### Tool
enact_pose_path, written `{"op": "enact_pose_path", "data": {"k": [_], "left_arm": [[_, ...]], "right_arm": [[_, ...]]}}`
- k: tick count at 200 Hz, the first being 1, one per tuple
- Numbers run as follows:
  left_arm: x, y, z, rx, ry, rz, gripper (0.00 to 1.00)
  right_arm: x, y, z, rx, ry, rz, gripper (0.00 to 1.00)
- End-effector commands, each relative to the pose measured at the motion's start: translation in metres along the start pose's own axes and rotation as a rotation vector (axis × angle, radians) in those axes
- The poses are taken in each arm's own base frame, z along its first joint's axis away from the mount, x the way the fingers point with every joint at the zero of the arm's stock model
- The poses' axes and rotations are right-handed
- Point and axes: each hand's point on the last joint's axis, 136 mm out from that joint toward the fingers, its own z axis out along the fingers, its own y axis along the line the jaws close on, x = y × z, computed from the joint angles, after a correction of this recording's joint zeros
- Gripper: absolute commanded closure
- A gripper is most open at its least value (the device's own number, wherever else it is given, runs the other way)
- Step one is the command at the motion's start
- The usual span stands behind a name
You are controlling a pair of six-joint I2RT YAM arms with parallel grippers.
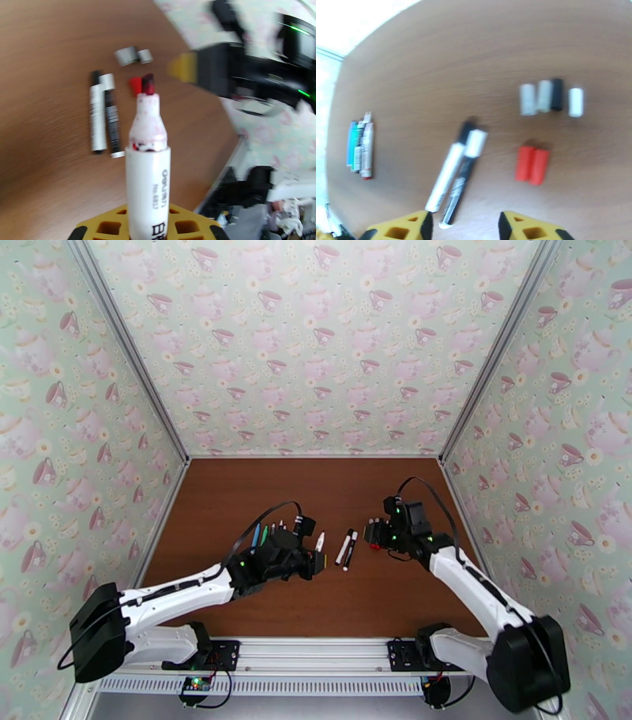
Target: Open the pen caps
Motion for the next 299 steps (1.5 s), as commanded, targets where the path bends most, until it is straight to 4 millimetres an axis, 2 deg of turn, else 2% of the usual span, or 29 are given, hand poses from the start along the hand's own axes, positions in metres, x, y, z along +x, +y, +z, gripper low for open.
{"op": "enact_pose_path", "data": {"k": [1,22,52,87,120,134,135,138,164,196,250,299], "left_arm": [[-0.008,0.028,0.001,-0.147,-0.009,0.01,0.95],[-0.007,0.048,0.008,-0.234,0.028,0.016,0.95],[-0.009,0.07,0.018,-0.32,0.055,0.012,0.92],[-0.015,0.092,0.029,-0.429,0.076,0.036,0.9],[-0.02,0.113,0.035,-0.504,0.075,0.016,0.9],[-0.016,0.122,0.038,-0.533,0.09,0.018,0.9],[-0.026,0.116,0.039,-0.521,0.07,0.017,0.9],[-0.029,0.116,0.04,-0.521,0.067,0.017,0.9],[-0.033,0.125,0.047,-0.551,0.077,0.017,0.9],[-0.034,0.135,0.055,-0.593,0.095,0.017,0.85],[-0.024,0.153,0.062,-0.679,0.146,0.032,0.84],[-0.018,0.166,0.065,-0.737,0.177,0.034,0.83]], "right_arm": [[0.009,0.025,-0.008,-0.096,-0.019,0.014,0.36],[0.017,0.049,-0.01,-0.176,-0.022,-0.005,0.24],[0.027,0.077,-0.005,-0.228,-0.023,-0.048,0.0],[0.034,0.107,0.003,-0.274,-0.012,-0.1,0.0],[0.038,0.12,0.01,-0.294,-0.001,-0.134,0.0],[0.034,0.121,0.009,-0.297,-0.024,-0.133,0.0],[0.034,0.121,0.009,-0.296,-0.025,-0.133,0.0],[0.034,0.121,0.009,-0.295,-0.026,-0.134,0.0],[0.034,0.124,0.005,-0.307,-0.012,-0.155,0.0],[0.035,0.127,0.004,-0.309,0.001,-0.168,0.0],[0.035,0.131,0.009,-0.325,0.011,-0.175,0.0],[0.042,0.124,0.017,-0.294,0.04,-0.165,0.0]]}}
